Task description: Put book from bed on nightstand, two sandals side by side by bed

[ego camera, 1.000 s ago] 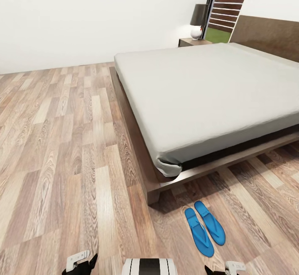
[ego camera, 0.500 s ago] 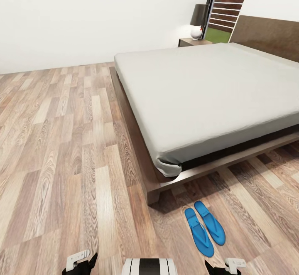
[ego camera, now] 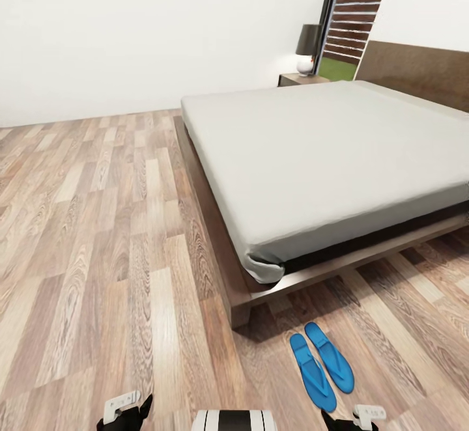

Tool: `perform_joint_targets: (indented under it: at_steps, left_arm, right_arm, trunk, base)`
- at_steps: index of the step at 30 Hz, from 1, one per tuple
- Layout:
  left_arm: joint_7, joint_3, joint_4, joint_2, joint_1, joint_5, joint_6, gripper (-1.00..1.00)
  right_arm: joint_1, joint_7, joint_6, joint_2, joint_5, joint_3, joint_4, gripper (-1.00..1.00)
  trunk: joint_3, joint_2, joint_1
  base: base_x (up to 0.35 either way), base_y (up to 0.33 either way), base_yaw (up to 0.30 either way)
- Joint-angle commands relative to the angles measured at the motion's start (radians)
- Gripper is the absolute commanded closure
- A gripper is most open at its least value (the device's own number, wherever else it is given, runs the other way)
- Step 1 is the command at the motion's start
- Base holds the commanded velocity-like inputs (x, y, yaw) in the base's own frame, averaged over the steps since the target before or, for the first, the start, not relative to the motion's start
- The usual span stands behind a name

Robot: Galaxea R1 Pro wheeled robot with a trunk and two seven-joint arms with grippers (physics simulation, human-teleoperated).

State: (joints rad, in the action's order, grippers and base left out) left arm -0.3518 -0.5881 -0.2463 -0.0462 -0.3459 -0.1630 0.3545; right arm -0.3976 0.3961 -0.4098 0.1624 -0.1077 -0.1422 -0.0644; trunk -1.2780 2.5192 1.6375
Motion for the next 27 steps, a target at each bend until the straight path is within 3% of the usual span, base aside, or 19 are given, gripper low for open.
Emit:
perform_joint_targets:
  at_steps: [1, 25, 27]
  left_arm:
    - [-0.004, -0.009, 0.001, 0.0, -0.001, -0.01, 0.004, -1.0]
    - [-0.004, -0.009, 0.002, 0.0, -0.001, -0.01, 0.004, -1.0]
    - [-0.004, -0.009, 0.002, 0.0, -0.001, -0.01, 0.004, -1.0]
  right_arm:
    - [-0.001, 0.01, 0.0, 0.0, -0.01, -0.004, 0.001, -1.0]
    - [0.0, 0.01, 0.0, 0.0, -0.009, -0.004, 0.005, -1.0]
    - [0.0, 0.01, 0.0, 0.0, -0.009, -0.004, 0.006, -1.0]
  trunk:
    - [0.003, 0.0, -0.001]
    - [0.096, -0.006, -0.011]
    - [0.096, -0.006, -0.011]
  base:
    - [0.0, 0.0, 0.0]
    - [0.0, 0.0, -0.005]
    - [0.0, 0.0, -0.181]
